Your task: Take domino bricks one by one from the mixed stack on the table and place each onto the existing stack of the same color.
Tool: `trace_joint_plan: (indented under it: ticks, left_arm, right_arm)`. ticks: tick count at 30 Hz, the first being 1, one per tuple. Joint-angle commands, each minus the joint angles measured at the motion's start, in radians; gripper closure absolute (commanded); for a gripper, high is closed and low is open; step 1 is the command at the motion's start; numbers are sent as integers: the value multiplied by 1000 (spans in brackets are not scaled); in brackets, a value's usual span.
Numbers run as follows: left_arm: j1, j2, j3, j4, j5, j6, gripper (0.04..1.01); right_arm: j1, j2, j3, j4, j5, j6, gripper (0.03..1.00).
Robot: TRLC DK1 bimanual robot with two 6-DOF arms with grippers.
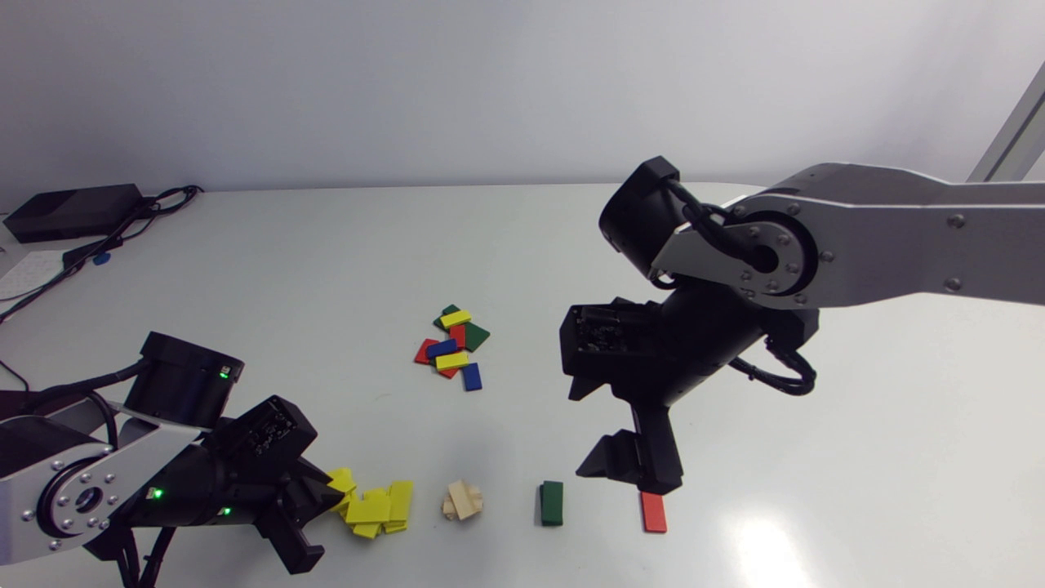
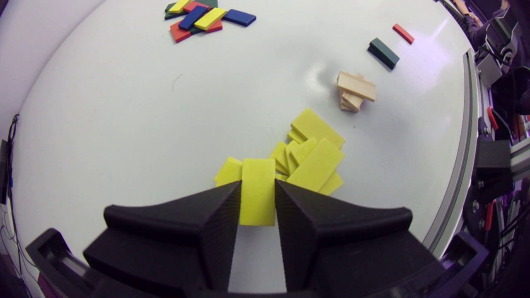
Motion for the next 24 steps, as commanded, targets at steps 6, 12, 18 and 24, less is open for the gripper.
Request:
trace_joint_plan:
  ticks: [6,12,18,24]
  left_arm:
    - [-13,-2,-25,10,-5,-30,797]
    - [-13,-10,-28,28,-14,-30,797]
    - [-13,-10,-39,45,-18,-30,795]
    - [-12,-15,-42,51,-24,-30,779]
  right_arm:
    - [12,-22,-44,5,-7,17,70]
    - [12,-32,-52,5,-7,15,70]
    - [12,-35,-53,2,-7,17,70]
    - [14,-35,-55,3,-7,15,70]
